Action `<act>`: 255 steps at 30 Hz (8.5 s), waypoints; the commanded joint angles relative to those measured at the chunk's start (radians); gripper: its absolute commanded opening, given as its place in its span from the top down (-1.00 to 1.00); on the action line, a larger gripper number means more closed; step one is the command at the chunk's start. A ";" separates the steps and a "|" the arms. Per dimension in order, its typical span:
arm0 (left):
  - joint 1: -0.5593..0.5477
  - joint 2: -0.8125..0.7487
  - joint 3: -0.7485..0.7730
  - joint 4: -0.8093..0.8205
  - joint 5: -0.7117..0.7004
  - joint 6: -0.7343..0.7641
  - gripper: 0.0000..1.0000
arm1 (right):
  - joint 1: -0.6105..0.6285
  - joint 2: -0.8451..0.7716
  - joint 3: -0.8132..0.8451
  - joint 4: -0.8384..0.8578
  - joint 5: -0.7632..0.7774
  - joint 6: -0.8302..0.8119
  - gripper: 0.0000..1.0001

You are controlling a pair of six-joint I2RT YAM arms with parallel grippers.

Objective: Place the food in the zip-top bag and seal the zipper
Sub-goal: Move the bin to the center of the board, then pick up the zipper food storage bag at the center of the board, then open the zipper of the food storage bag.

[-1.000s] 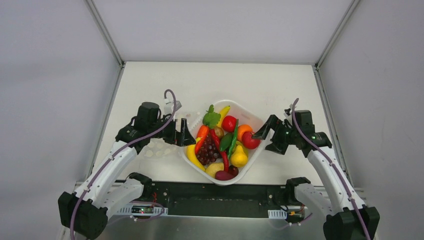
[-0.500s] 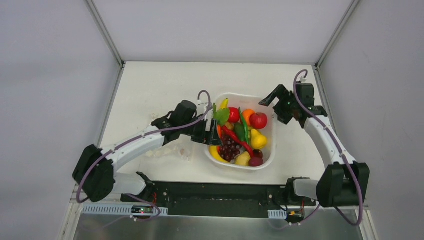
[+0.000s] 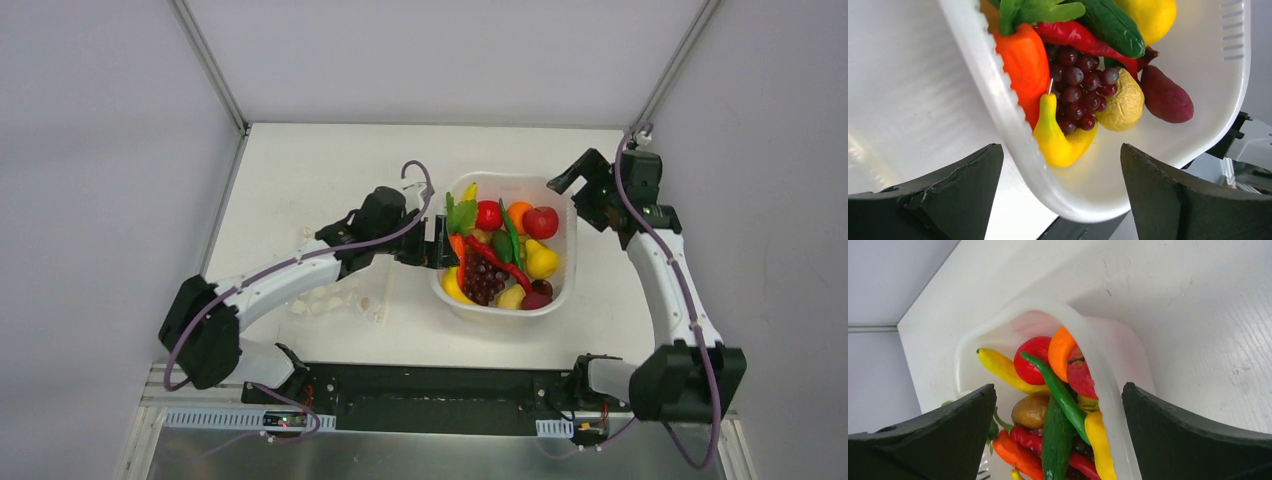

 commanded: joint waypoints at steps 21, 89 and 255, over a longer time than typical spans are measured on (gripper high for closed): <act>-0.023 -0.059 -0.092 0.144 0.051 -0.020 -0.63 | 0.009 0.089 -0.015 0.097 0.009 -0.018 -0.99; 0.157 0.073 -0.030 -0.514 -0.536 0.272 0.67 | 0.119 -0.259 -0.228 0.138 -0.503 0.109 -0.50; -0.323 -0.035 0.356 -0.729 -0.957 0.064 0.49 | 0.892 0.097 -0.158 0.433 0.045 0.334 1.00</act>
